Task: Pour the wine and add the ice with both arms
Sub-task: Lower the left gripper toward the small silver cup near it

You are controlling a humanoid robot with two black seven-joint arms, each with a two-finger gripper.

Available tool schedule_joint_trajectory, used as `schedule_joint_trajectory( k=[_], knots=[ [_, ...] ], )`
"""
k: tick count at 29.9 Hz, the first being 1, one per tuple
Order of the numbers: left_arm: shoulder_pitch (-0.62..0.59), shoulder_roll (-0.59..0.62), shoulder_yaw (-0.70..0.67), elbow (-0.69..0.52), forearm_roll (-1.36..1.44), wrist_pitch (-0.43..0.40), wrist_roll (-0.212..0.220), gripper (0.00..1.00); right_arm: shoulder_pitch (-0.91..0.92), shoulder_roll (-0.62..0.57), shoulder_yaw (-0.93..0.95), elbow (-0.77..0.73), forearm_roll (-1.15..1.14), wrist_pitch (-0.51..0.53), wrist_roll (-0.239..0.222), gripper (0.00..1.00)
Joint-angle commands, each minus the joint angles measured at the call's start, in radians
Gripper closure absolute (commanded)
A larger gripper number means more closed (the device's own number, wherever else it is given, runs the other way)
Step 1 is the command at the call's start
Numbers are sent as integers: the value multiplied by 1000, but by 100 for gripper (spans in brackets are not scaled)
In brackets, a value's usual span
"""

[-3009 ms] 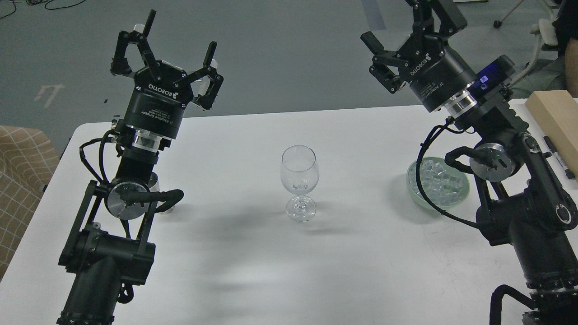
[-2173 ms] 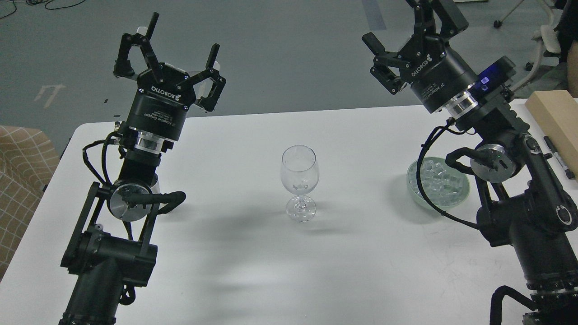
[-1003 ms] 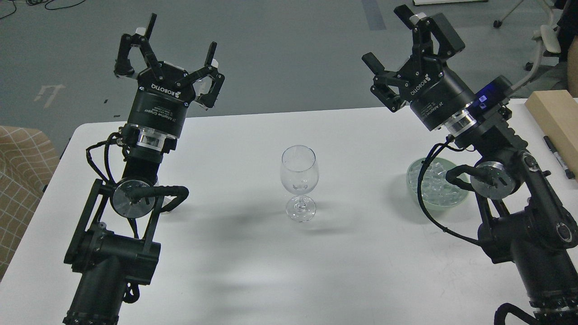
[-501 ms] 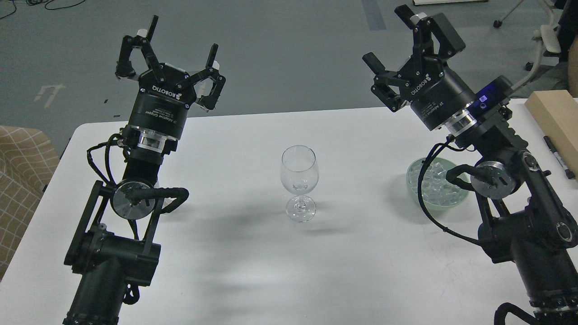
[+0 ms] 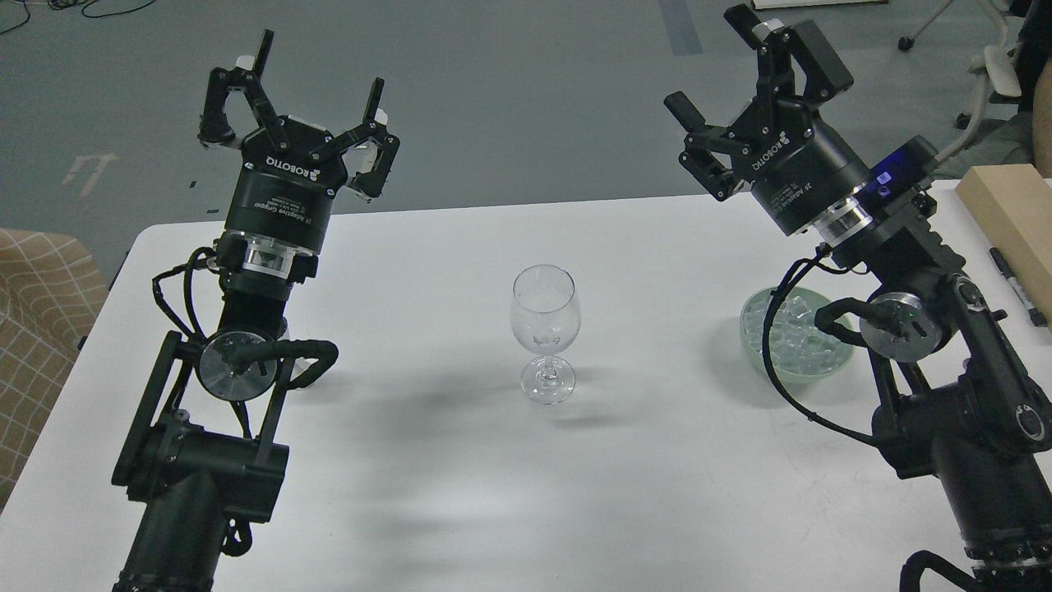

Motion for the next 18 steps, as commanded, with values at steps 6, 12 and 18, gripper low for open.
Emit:
schedule_joint_trajectory(
  k=[6, 12, 18],
  knots=[
    [1, 0, -44, -21, -90, 130, -3, 1, -16, 0, 13, -2, 0, 0, 0, 0],
    [10, 0, -75, -60, -134, 195, -6, 1, -48, 0, 34, 0, 0, 0, 0, 0],
    [38, 0, -101, -67, -169, 212, -6, 1, -80, 0, 59, 13, 0, 0, 0, 0]
  ],
)
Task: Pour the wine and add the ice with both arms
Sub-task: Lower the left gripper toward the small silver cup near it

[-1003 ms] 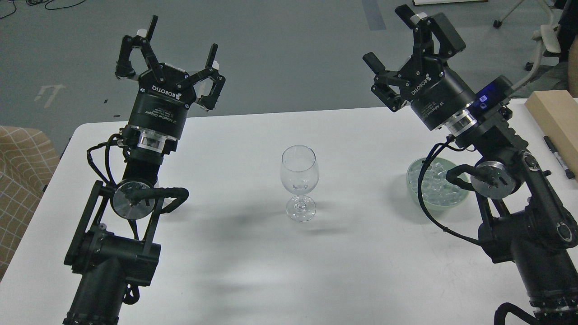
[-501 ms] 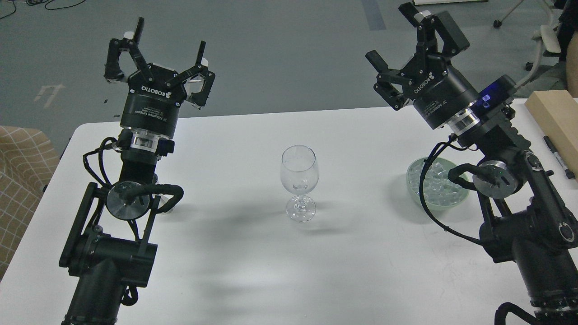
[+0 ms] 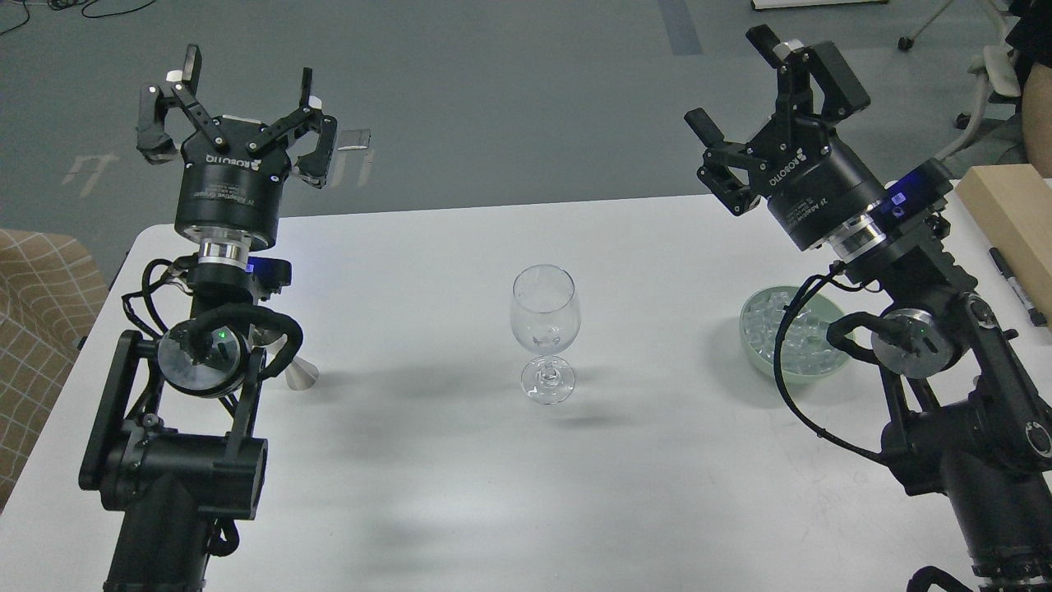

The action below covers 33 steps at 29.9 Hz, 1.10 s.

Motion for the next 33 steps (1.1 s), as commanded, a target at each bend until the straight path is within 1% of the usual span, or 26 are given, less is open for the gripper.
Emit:
schedule_joint_trajectory(
  k=[1, 4, 16, 19, 20, 22, 27, 33],
  knots=[
    [15, 0, -15, -3, -21, 8, 0, 1, -20, 0, 9, 10, 0, 0, 0, 0],
    [29, 0, -33, -3, -26, 33, 0, 1, -37, 0, 9, 12, 0, 0, 0, 0],
    [76, 0, -89, -9, -80, 57, -2, 1, -80, 0, 34, 10, 0, 0, 0, 0],
    [99, 0, -86, -9, -83, 58, -8, 1, -85, 0, 35, 4, 0, 0, 2, 0],
    [110, 0, -84, -9, -90, 58, -20, 1, -91, 0, 42, 1, -2, 0, 2, 0],
    [113, 0, -87, -9, -100, 56, -29, 1, -94, 0, 52, -3, -2, 0, 0, 0],
    [128, 0, -98, -9, -147, 57, -32, 1, -99, 0, 54, -8, -2, 0, 2, 0],
    [180, 0, -96, -33, -164, 61, -34, 1, -97, 0, 54, -23, -2, 0, 2, 0]
  ],
)
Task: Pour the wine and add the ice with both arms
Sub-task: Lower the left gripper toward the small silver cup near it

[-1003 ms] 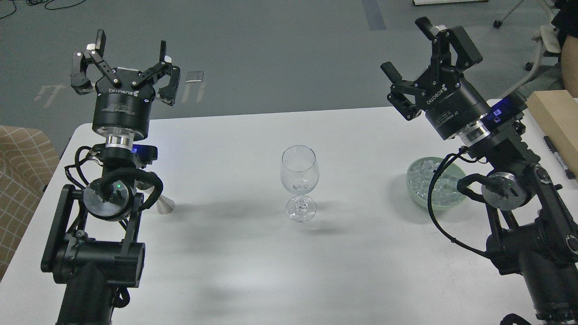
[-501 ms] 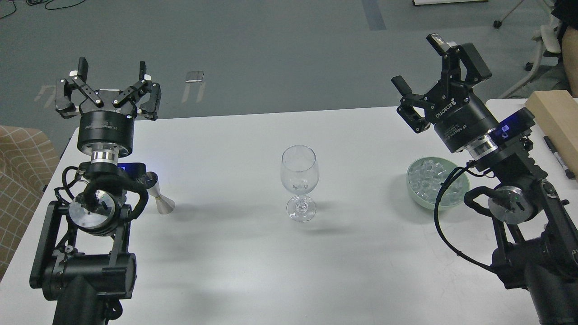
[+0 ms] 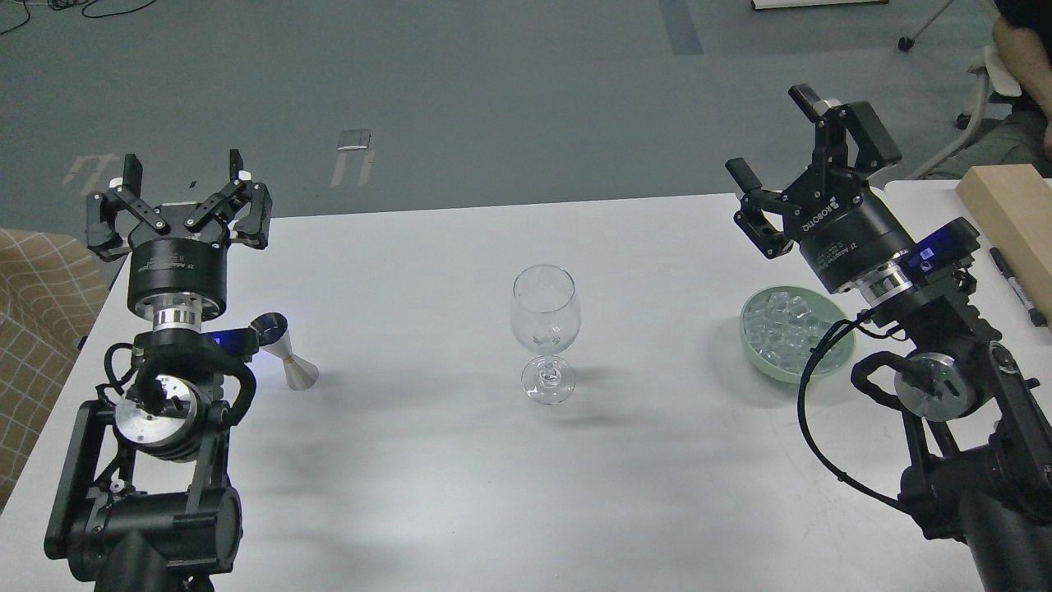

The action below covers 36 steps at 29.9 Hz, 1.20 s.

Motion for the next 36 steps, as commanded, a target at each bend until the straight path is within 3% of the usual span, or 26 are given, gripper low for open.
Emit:
schedule_joint_trajectory(
  k=[1, 12, 27, 36],
  knots=[
    [43, 0, 3, -29, -9, 3, 0, 1, 1, 0, 1, -2, 0, 0, 0, 0],
    [120, 0, 26, -47, -14, 10, 9, 1, -14, 0, 2, 1, 0, 0, 0, 0],
    [132, 0, 49, -113, -14, 17, 17, 1, -52, 0, 18, 12, 0, 0, 0, 0],
    [233, 0, 56, -143, -14, 0, 17, 1, -56, 0, 24, 9, 0, 0, 0, 0]
  ],
)
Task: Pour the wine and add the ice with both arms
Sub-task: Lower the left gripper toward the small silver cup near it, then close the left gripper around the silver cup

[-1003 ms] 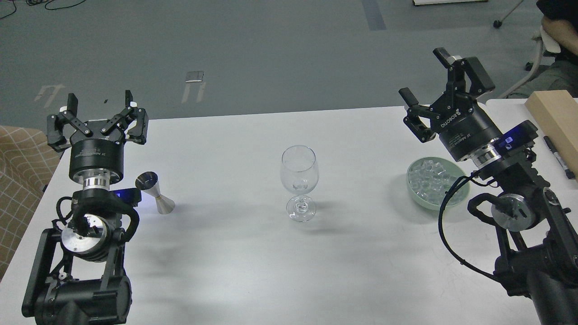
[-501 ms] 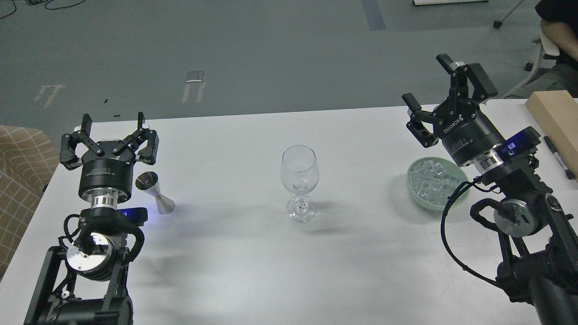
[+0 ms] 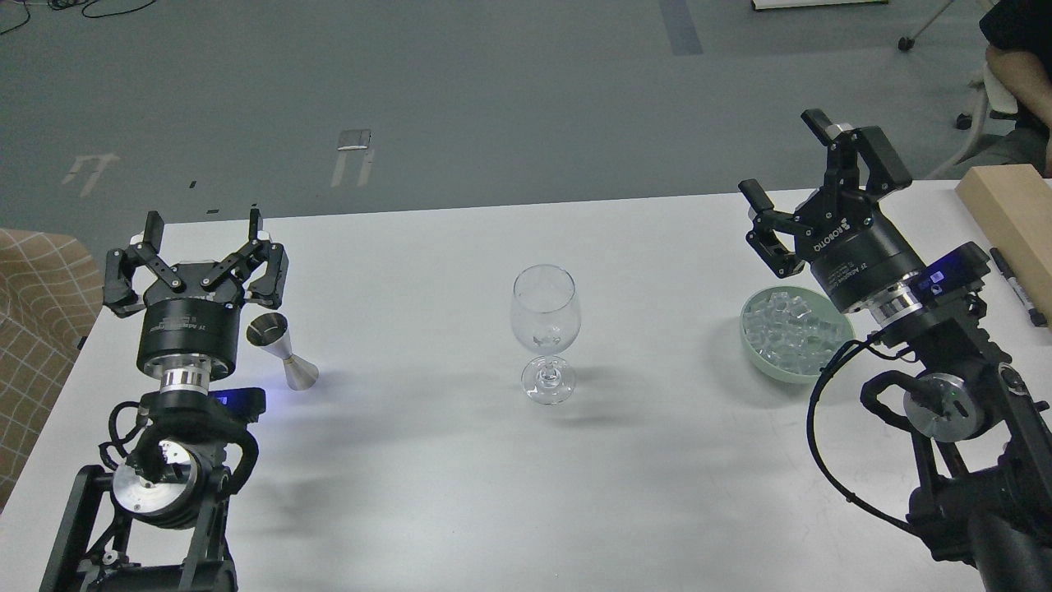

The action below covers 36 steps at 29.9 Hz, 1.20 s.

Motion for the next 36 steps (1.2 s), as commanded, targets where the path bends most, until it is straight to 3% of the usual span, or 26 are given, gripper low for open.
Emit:
schedule_joint_trajectory(
  k=[1, 19, 36],
  knots=[
    [36, 0, 5, -12, 0, -10, 1, 1, 0, 0, -1, -2, 0, 0, 0, 0],
    [237, 0, 83, -93, 0, -96, -11, 1, -3, 0, 1, -12, 0, 0, 0, 0],
    [284, 0, 105, -47, -3, -110, -29, 1, -37, 0, 2, -5, 0, 0, 1, 0]
  ],
)
